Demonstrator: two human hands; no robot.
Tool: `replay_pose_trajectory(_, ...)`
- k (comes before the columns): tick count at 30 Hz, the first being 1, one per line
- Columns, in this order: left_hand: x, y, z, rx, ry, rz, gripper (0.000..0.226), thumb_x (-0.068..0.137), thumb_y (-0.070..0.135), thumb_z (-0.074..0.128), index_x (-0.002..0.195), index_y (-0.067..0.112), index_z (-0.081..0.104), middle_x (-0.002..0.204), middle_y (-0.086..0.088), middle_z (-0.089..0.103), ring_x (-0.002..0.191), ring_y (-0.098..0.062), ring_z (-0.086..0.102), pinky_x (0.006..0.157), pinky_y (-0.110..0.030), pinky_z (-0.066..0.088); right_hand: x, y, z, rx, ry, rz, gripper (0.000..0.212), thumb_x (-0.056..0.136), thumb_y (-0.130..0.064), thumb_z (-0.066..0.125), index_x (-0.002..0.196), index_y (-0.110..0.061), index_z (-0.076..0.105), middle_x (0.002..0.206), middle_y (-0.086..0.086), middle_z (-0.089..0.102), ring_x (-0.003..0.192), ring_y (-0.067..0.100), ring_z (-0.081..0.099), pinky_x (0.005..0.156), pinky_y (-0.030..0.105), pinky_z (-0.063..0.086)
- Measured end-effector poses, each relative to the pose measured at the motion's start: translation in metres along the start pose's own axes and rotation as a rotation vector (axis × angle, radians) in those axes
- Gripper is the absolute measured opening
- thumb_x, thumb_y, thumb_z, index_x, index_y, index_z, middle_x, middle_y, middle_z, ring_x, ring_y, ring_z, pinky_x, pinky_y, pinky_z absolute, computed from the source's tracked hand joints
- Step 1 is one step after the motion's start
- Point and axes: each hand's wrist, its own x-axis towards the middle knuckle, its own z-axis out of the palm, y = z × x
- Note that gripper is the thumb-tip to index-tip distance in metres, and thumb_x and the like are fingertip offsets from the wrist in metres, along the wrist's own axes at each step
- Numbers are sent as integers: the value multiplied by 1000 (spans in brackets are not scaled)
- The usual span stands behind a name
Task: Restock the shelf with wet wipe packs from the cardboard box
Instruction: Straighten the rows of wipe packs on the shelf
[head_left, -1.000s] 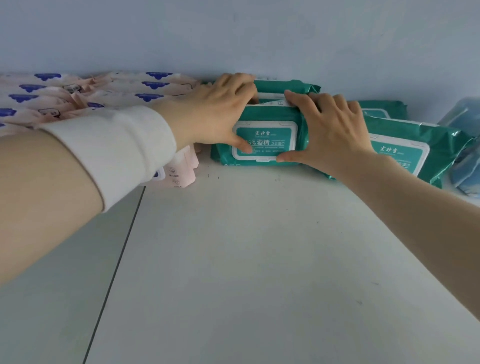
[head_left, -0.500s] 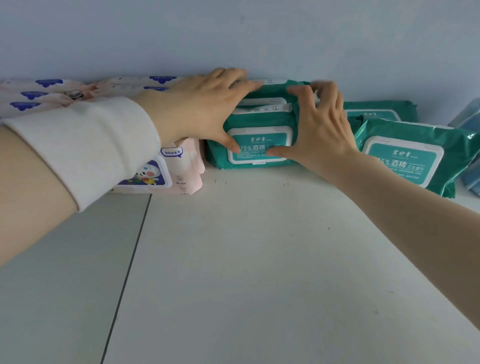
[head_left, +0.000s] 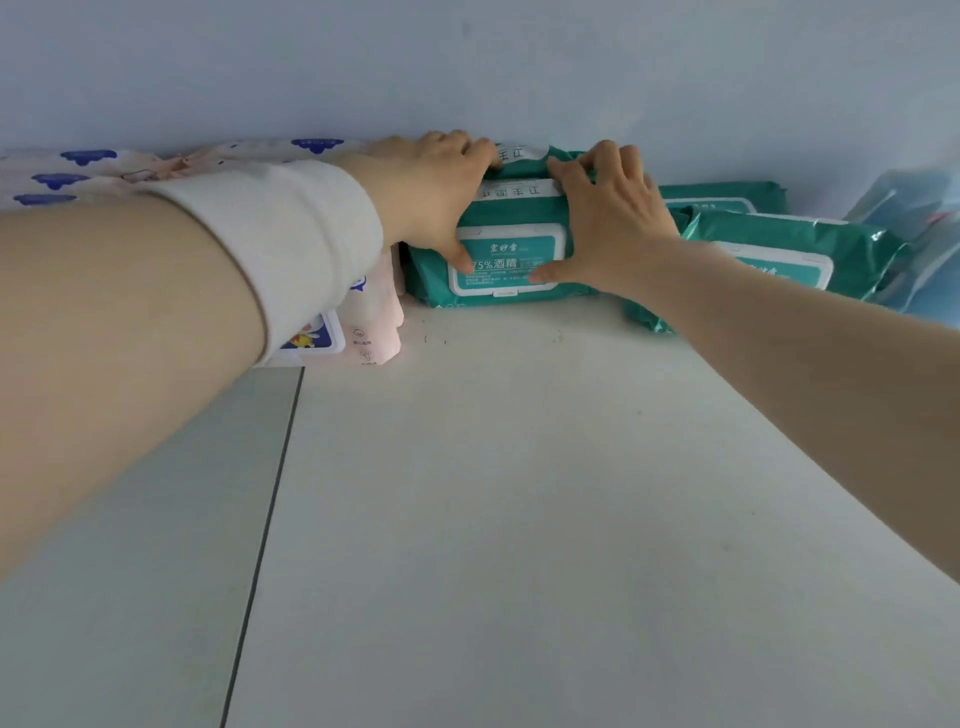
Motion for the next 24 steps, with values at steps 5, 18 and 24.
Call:
replay_pose_trajectory(5,3,30,-31,61,-45,12,100,61,71,63,135,9,35,135,-13,43,120,-35,46,93,-47,41,-24,43,-54,-43,-49,23,95,69,-50,72,145,-19,25,143,14,34,133,33,27,106,46,29)
replay_pose_trajectory(18,51,151,-50,-182,-83,102,95,66,70,61,137,13,34,135,-9,48,116,-29,50,94,-40,43,-69,155,-51,-167,-290,110,91,65,-50,76,138,-13,35,127,16,50,117,35,48,95,41,41)
replay_pose_trajectory(24,66,153,-46,-399,-123,-48,122,45,89,34,144,19,25,151,-3,31,135,-24,35,113,-41,26,-62,175,-28,-83,-164,-9,81,66,-44,78,131,-14,39,117,14,53,111,34,50,87,39,41)
